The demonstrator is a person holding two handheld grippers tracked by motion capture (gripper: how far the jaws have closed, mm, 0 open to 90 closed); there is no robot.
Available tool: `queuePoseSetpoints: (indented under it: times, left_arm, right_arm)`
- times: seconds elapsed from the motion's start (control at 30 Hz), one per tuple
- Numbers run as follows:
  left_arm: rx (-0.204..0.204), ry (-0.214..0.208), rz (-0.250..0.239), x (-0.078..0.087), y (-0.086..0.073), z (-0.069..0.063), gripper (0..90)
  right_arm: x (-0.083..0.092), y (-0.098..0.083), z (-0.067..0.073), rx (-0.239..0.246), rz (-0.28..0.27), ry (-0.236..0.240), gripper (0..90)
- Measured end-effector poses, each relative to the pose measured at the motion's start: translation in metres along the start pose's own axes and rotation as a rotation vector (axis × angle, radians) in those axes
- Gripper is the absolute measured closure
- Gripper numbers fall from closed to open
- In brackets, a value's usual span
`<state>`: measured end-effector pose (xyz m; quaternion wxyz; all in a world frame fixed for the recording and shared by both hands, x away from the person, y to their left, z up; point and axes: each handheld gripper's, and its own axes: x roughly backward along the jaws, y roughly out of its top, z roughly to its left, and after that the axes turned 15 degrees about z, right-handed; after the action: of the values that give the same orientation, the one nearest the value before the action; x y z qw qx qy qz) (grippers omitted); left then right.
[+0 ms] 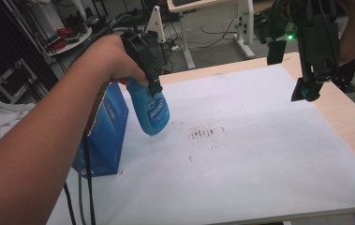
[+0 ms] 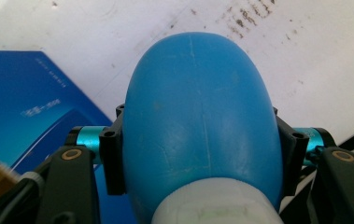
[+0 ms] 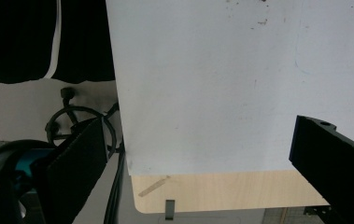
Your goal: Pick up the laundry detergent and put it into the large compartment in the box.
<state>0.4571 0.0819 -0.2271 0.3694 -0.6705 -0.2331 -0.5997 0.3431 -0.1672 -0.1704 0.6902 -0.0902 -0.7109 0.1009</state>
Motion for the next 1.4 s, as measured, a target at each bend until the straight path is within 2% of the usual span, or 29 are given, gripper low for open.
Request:
queuePoseSetpoints:
  times: [0.2, 0.5, 0.57, 0.63, 0.9, 0.93, 0.97, 1.0, 1.1, 1.33, 1.4]
  left_arm:
    - [-0.025, -0.012, -0.021, 0.024, -0.022, 0.007, 37.2]
    - [0.019, -0.026, -0.039, 0.058, -0.060, 0.024, 37.2]
    - [0.019, -0.026, -0.039, 0.058, -0.060, 0.024, 37.2]
    - [0.057, -0.029, -0.057, 0.073, -0.077, 0.036, 37.2]
    - [0.127, -0.032, -0.083, 0.095, -0.108, 0.060, 37.2]
    - [0.127, -0.032, -0.083, 0.095, -0.108, 0.060, 37.2]
    - [0.137, -0.034, -0.081, 0.099, -0.115, 0.065, 37.2]
    - [0.137, -0.034, -0.081, 0.099, -0.115, 0.065, 37.1]
    - [0.162, -0.040, -0.080, 0.101, -0.130, 0.076, 37.2]
    - [0.217, -0.045, -0.048, 0.092, -0.143, 0.093, 37.2]
    - [0.240, -0.054, -0.041, 0.086, -0.146, 0.101, 37.2]
  right_arm:
    - [0.005, 0.002, 0.002, 0.006, -0.003, -0.006, 3.5]
    - [0.007, 0.009, -0.001, 0.024, -0.010, -0.009, 3.5]
    - [0.007, 0.010, -0.001, 0.030, -0.010, -0.010, 3.5]
    - [0.009, 0.014, -0.001, 0.035, -0.007, -0.009, 3.5]
    - [0.013, 0.021, -0.001, 0.047, 0.000, -0.014, 3.5]
    - [0.013, 0.022, -0.002, 0.047, 0.000, -0.014, 3.5]
    - [0.013, 0.022, -0.002, 0.048, -0.003, -0.011, 3.5]
    - [0.013, 0.022, -0.003, 0.048, -0.002, -0.015, 3.5]
    - [0.012, 0.023, -0.004, 0.046, 0.002, -0.014, 3.5]
    - [0.012, 0.026, -0.005, 0.053, -0.005, -0.012, 3.5]
    - [0.012, 0.028, -0.005, 0.055, -0.002, -0.013, 3.5]
